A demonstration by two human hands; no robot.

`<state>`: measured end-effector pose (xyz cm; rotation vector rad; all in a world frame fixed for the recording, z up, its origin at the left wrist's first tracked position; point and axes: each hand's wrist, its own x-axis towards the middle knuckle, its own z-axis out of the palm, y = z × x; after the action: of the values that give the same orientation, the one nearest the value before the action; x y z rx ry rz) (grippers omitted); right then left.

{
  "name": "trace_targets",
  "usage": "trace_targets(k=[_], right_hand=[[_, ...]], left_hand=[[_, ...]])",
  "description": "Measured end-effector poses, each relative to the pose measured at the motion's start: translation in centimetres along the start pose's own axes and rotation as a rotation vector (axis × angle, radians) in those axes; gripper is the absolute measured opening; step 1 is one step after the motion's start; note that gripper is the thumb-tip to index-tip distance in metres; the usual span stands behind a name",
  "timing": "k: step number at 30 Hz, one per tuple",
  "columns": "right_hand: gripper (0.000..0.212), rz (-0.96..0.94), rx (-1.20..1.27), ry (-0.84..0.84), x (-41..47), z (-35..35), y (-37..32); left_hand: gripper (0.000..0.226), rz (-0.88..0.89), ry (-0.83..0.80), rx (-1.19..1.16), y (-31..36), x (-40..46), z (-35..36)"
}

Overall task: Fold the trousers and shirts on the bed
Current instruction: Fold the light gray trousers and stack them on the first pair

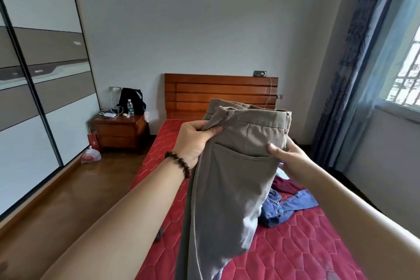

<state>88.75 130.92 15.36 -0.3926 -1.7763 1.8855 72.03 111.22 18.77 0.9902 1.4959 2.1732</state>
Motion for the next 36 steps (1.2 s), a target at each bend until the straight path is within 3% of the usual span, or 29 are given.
trace_targets(k=[6, 9, 13, 19, 23, 30, 33, 36], right_hand=[[0.059, -0.137, -0.093, -0.027, 2.2, 2.3, -1.7], [0.051, -0.101, -0.092, -0.004, 3.4, 3.8, -1.1], [0.029, -0.044, -0.172, 0.022, 5.2, 5.4, 2.3], [0.042, 0.123, -0.114, -0.048, 10.6, 7.3, 9.1], [0.019, 0.196, -0.124, -0.019, 16.0, 8.4, 14.3], [0.015, 0.255, -0.295, 0.142, 24.3, 9.2, 22.6], [0.007, 0.276, -0.299, 0.172, 27.0, 9.1, 25.4], [0.008, 0.311, -0.299, 0.188, 29.9, 8.4, 27.9]], left_hand=[[0.01, 0.037, 0.082, -0.059, 1.9, 0.3, -3.2], [0.004, 0.028, 0.144, 0.109, 1.3, 1.4, -4.8], [0.006, -0.076, 0.233, 0.266, -3.3, 2.1, -7.7], [0.005, -0.194, 0.287, 0.257, -11.5, 4.9, -13.1], [0.005, -0.292, 0.296, 0.294, -17.5, 8.7, -16.7], [0.049, -0.438, 0.267, 0.326, -26.6, 15.4, -21.3], [0.022, -0.436, 0.184, 0.399, -29.1, 17.7, -22.4], [0.009, -0.471, 0.193, 0.438, -32.0, 19.6, -23.1]])
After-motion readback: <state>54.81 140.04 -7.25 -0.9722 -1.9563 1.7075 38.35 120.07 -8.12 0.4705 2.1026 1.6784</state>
